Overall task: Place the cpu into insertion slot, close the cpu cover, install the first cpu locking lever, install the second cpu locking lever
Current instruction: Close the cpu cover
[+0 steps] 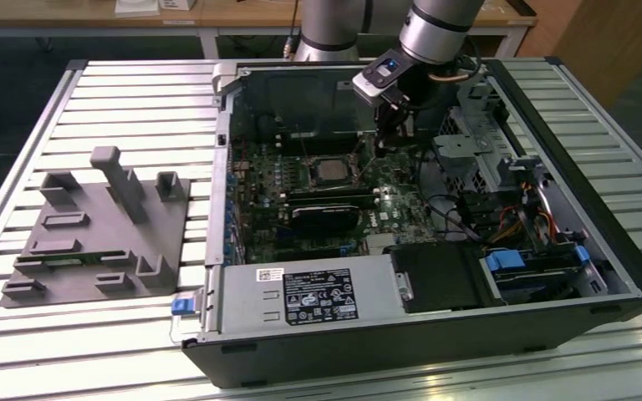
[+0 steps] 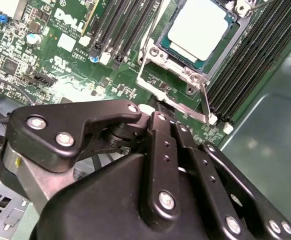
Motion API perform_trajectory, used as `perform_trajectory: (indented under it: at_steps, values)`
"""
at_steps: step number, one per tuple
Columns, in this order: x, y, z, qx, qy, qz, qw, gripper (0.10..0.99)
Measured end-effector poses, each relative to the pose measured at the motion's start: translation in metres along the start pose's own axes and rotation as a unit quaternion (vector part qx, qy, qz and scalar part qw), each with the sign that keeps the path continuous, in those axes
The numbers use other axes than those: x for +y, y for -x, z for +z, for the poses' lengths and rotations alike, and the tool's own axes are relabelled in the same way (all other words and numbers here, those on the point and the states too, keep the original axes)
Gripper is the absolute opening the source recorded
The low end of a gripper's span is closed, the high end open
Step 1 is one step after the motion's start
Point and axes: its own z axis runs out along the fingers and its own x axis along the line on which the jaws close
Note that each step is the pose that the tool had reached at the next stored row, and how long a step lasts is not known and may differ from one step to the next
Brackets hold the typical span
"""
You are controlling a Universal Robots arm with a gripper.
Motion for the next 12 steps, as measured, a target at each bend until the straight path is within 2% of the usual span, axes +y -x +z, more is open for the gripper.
perform_trajectory:
  at_steps: [4,12]
  values:
    - [-0.0094,-0.0001,0.0023,0.0001,0.0079,0.000,1.0000,0.106]
    - [-0.0249,0.0001,0.0086,0.0000,0.0303,0.001,0.9995,0.106]
